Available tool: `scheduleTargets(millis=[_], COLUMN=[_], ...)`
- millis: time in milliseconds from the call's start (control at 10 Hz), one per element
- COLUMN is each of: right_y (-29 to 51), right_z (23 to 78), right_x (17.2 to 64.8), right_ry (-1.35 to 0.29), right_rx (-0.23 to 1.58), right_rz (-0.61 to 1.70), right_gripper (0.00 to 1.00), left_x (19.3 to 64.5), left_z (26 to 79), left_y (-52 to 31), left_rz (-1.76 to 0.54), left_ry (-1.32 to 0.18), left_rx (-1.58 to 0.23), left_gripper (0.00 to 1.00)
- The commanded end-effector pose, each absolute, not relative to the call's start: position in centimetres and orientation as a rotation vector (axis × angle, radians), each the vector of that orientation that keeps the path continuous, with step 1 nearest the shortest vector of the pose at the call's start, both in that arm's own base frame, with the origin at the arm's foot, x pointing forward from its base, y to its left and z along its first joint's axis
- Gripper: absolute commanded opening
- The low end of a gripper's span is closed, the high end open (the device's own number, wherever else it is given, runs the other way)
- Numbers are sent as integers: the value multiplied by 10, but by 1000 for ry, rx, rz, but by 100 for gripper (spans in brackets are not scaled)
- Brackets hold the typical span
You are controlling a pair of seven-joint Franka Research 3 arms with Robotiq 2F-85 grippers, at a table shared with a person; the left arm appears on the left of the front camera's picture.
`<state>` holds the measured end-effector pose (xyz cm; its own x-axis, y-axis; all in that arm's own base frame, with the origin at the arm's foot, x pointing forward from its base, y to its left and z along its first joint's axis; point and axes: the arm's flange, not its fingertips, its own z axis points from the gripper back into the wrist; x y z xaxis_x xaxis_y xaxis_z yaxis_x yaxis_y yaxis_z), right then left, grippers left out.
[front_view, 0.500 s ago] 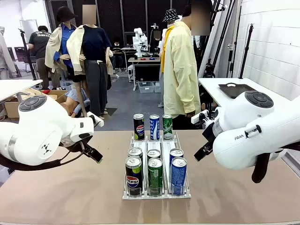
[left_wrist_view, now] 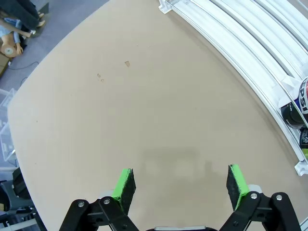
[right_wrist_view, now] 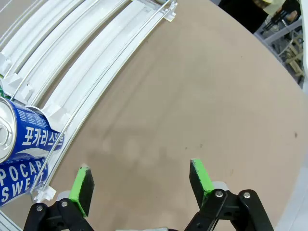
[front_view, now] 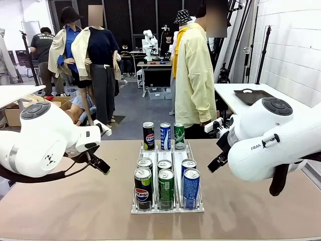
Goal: Retrieve and hand over the desired beverage to the person.
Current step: Pick up a can of the same type that the person held from the Automatic Can Dispenser.
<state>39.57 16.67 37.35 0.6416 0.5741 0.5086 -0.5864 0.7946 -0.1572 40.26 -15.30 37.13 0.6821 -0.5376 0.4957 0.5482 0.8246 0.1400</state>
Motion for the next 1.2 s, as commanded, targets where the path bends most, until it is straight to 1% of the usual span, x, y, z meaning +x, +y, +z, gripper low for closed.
scheduleTargets(millis=[0,800,1100], right_y=[167,167,168], right_z=[374,374,406], right_x=[396,396,407], right_ry=[-572,-572,-588], right_rx=[23,23,36], right_rz=[662,661,624], right_gripper=[100,100,100], left_x=[403,403,410], left_z=[371,371,397], left_y=[-151,-153,-148], left_rz=[-605,-609,-584], left_ry=[-550,-549,-518], left_rx=[-21,-20,-49], left_gripper=[100,100,100])
